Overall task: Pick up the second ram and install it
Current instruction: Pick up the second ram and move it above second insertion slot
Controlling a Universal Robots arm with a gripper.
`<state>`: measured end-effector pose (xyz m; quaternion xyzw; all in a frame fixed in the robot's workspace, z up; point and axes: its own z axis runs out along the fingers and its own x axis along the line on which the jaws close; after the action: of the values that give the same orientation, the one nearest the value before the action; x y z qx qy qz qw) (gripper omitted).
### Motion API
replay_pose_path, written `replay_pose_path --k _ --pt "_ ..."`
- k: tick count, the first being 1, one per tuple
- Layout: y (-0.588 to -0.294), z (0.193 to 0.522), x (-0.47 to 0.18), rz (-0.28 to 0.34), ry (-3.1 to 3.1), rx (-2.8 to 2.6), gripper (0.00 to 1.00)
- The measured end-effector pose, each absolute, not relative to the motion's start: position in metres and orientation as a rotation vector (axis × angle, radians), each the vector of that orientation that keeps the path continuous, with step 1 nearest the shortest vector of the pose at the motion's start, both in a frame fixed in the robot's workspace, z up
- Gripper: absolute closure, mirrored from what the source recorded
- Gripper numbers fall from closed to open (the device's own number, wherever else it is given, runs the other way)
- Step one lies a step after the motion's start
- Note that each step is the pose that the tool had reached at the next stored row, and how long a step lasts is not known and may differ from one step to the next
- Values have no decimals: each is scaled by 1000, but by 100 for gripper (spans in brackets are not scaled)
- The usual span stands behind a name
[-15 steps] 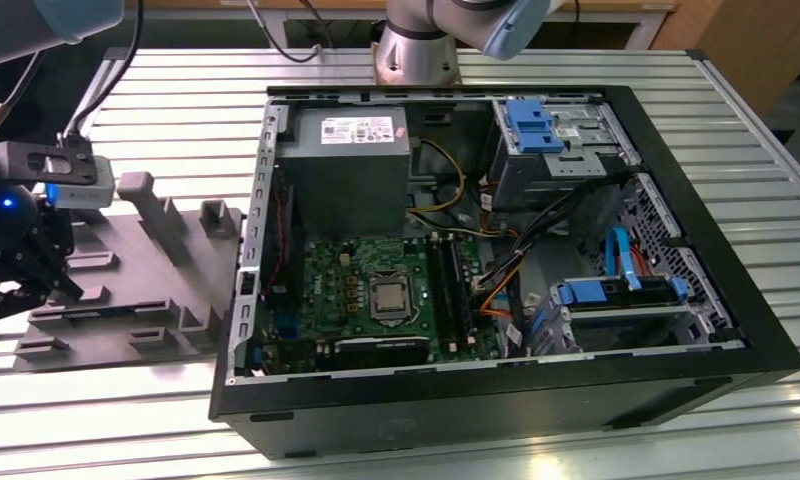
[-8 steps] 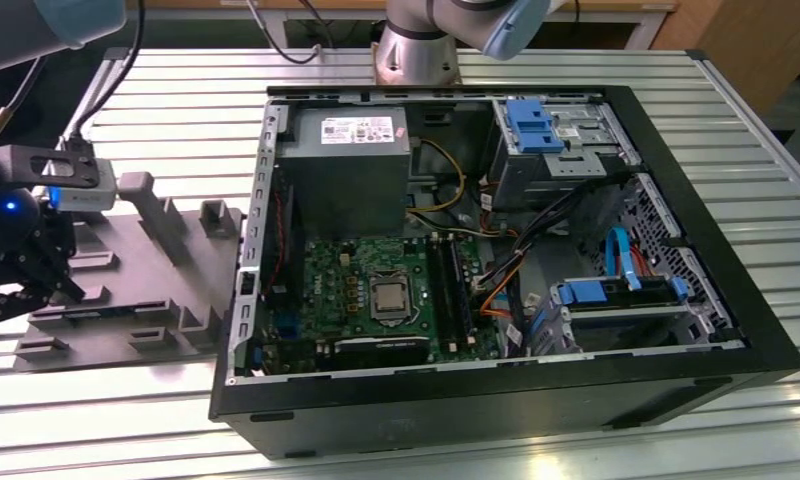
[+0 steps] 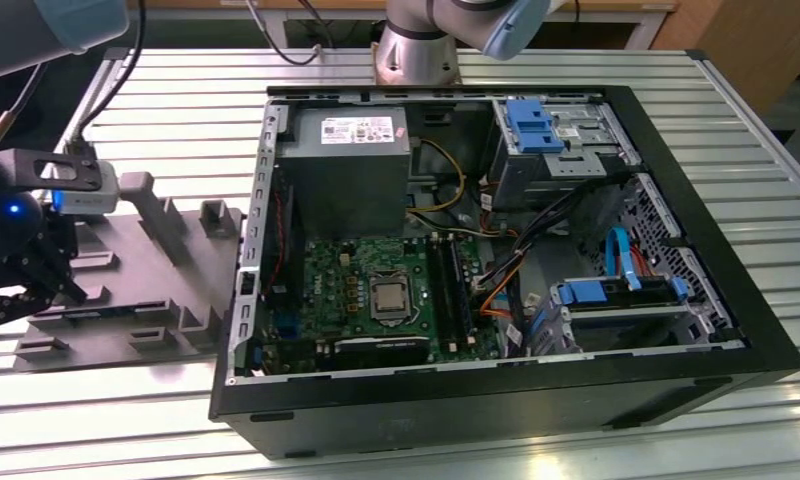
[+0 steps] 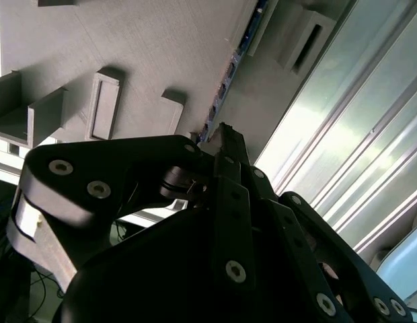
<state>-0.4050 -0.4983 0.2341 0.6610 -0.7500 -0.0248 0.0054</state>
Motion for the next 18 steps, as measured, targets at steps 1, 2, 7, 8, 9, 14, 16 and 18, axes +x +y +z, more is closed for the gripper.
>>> replay_pose_path --k 1,2,7,8,9,14,16,18 --pt "-498 234 -405 -78 -2348 2070 89" --pt "-498 233 -405 -78 -2348 2070 89" --pt "-498 231 -405 -78 -2347 2071 89" --pt "-498 230 -405 -78 -2347 2071 89" --pt "-498 230 -405 -78 -2346 2071 89" --pt "-498 227 -405 -78 -2345 2072 89" --pt "-498 226 -405 -78 -2345 2073 89" --pt "-498 226 -405 -78 -2345 2073 89"
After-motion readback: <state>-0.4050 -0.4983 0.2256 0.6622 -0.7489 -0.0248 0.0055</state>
